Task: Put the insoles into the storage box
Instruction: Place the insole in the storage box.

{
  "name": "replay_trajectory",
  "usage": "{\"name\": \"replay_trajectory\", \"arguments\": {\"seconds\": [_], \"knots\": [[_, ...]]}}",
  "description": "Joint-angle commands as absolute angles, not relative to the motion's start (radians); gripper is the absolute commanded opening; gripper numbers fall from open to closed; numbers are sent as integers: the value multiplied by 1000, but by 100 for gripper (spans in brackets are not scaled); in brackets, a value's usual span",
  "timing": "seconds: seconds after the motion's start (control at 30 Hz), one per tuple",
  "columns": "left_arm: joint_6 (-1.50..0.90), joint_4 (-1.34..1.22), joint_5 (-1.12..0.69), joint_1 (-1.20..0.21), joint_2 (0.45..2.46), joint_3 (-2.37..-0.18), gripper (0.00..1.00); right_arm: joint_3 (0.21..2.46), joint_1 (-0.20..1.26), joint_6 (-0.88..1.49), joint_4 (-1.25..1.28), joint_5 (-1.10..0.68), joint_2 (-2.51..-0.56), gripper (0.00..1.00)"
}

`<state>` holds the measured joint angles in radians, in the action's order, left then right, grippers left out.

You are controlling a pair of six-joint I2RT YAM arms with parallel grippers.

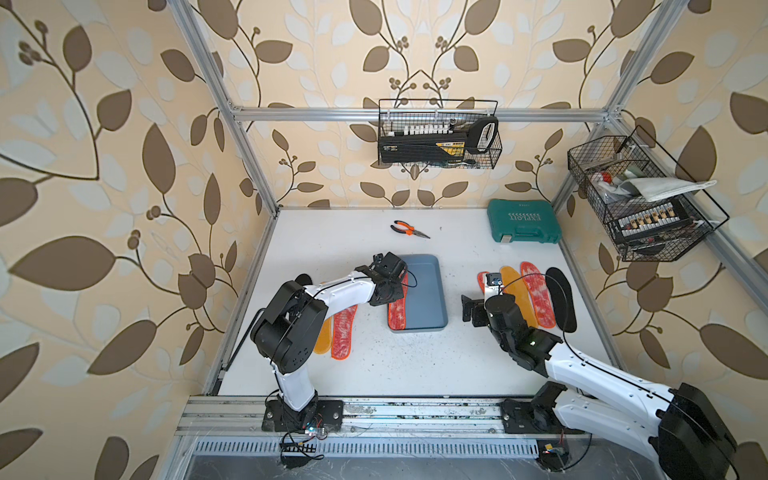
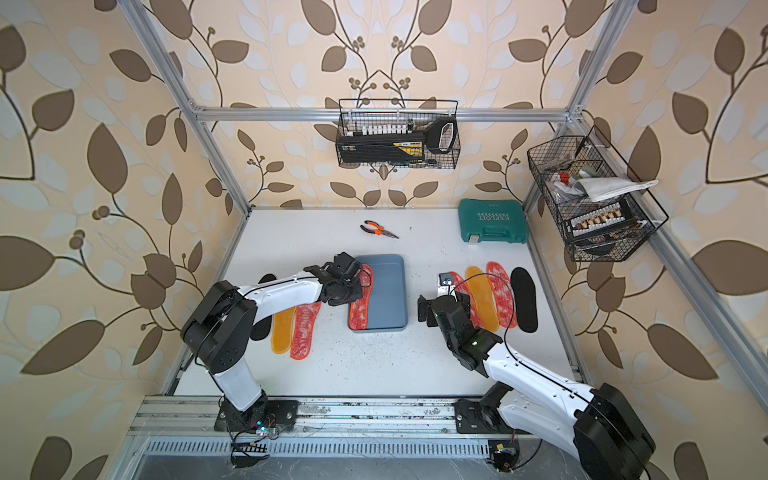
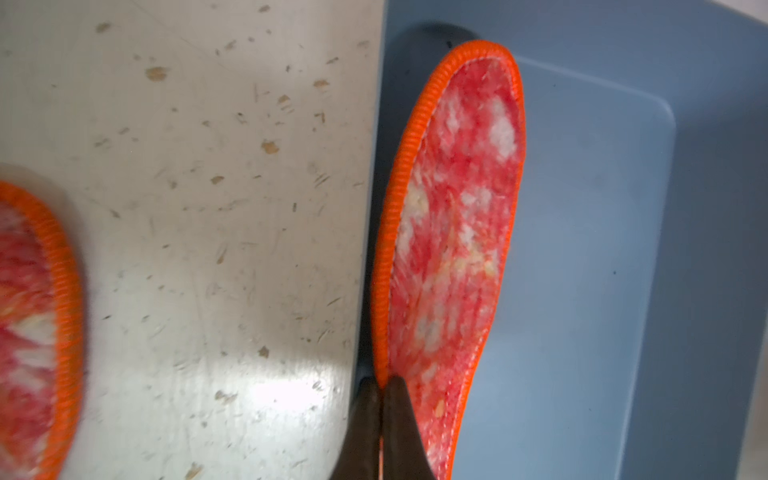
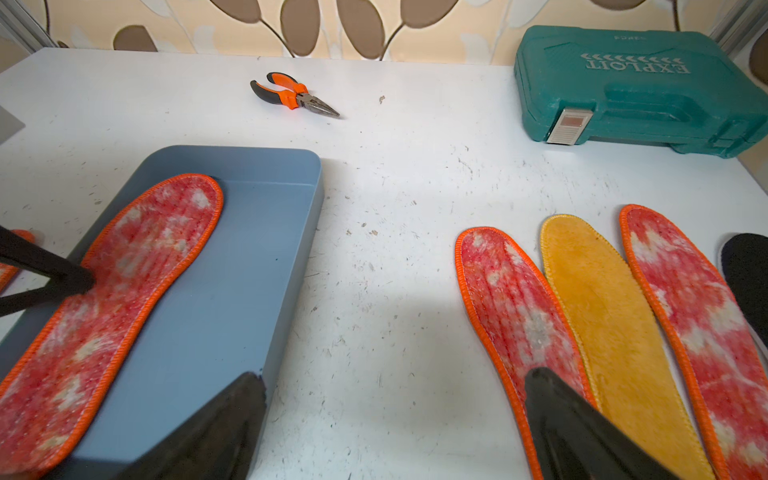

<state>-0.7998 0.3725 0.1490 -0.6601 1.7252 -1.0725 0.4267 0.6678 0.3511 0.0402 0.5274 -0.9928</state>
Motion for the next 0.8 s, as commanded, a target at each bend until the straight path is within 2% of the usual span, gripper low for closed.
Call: {"name": "replay_trajectory", "arguments": {"seconds": [0.0,0.6,0.7,0.77], "knots": [[-768,383,196,-640,1658,-1047,0,461,675,363,29,523,-996,99],[-806,341,111,-632,1698,-1066,0,467,675,360,26,517,-1006,99],[-816,337,96,-632,1700,-1067,14,468,675,362,26,526,-1011,99],[-824,328,87,-632,1698,-1063,19,471,675,360,26,518,-1014,99]]}}
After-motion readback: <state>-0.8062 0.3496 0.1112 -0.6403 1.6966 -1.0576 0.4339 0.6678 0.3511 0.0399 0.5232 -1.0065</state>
